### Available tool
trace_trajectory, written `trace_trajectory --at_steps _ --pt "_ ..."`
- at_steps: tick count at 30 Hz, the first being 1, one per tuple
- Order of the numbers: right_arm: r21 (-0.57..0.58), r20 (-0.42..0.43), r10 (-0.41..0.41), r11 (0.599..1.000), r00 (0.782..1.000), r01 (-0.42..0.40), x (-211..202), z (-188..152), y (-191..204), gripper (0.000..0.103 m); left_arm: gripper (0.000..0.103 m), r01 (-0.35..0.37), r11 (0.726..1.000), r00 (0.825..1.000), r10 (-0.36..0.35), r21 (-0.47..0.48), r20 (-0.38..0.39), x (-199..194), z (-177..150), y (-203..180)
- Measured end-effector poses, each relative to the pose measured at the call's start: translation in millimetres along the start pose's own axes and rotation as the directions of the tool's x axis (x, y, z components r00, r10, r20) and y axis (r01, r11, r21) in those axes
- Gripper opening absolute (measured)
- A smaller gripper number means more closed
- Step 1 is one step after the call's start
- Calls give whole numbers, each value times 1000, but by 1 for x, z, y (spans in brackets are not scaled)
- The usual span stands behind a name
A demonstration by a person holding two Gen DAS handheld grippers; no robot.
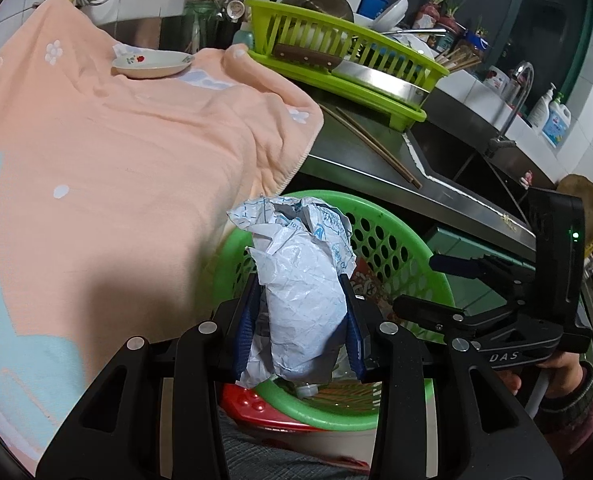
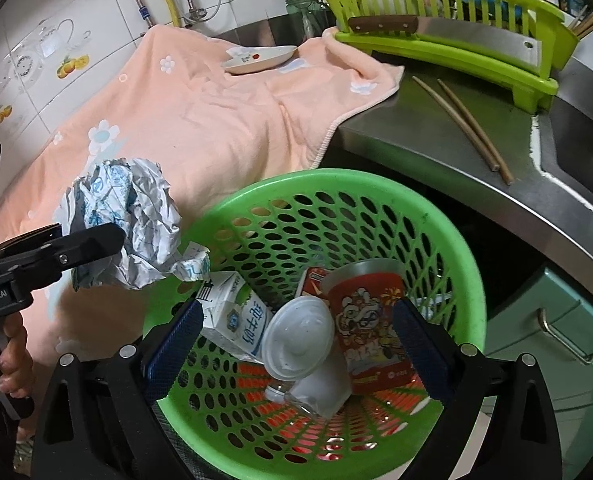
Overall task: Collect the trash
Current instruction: 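Lower the white plastic lid into the green basket and open the right gripper, then drop the crumpled paper into the green basket and open the left gripper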
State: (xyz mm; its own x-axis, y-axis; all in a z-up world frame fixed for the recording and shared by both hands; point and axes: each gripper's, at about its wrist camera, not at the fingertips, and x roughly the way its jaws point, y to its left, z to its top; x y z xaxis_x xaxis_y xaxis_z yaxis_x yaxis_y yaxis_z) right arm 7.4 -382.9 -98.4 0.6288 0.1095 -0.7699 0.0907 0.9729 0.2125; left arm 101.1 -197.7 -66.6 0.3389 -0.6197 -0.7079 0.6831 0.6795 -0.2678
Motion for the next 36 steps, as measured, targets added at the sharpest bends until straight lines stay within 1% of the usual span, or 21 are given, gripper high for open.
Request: trace_trajectory --at_steps 3,9,19,21,27,30,31,32,36 --pt "-2 4 -26 1000 1000 26 -3 -1 -1 92 38 3 1000 1000 -3 5 -14 6 0 -4" --pt "0 11 -51 999 999 51 -9 -4 -5 92 39 5 1000 999 -5 15 -48 19 -3 -12" --pt "33 16 -70 997 997 69 -16 -11 -17 92 42 15 1000 995 -14 10 -98 39 -8 -22" --pt "38 17 -73 997 997 72 -17 -11 -19 92 43 17 1000 994 -16 8 -107 42 -8 -24" --pt "52 20 -74 996 997 73 -20 -13 -24 92 52 24 1000 992 -23 9 -123 50 -10 -29" --pt "56 21 -75 996 997 73 -20 -14 -25 92 54 34 999 991 -33 8 -127 52 -11 -30" --pt "57 21 -75 996 997 73 -21 -15 -25 92 58 36 999 991 -35 6 -127 52 -11 -30" --pt "59 22 -74 996 997 73 -21 -15 -25 92 60 37 999 991 -36 3 -126 52 -12 -30" --pt "64 23 -71 996 997 70 -22 -15 -25 92 61 39 999 992 -38 1 -119 50 -12 -28"
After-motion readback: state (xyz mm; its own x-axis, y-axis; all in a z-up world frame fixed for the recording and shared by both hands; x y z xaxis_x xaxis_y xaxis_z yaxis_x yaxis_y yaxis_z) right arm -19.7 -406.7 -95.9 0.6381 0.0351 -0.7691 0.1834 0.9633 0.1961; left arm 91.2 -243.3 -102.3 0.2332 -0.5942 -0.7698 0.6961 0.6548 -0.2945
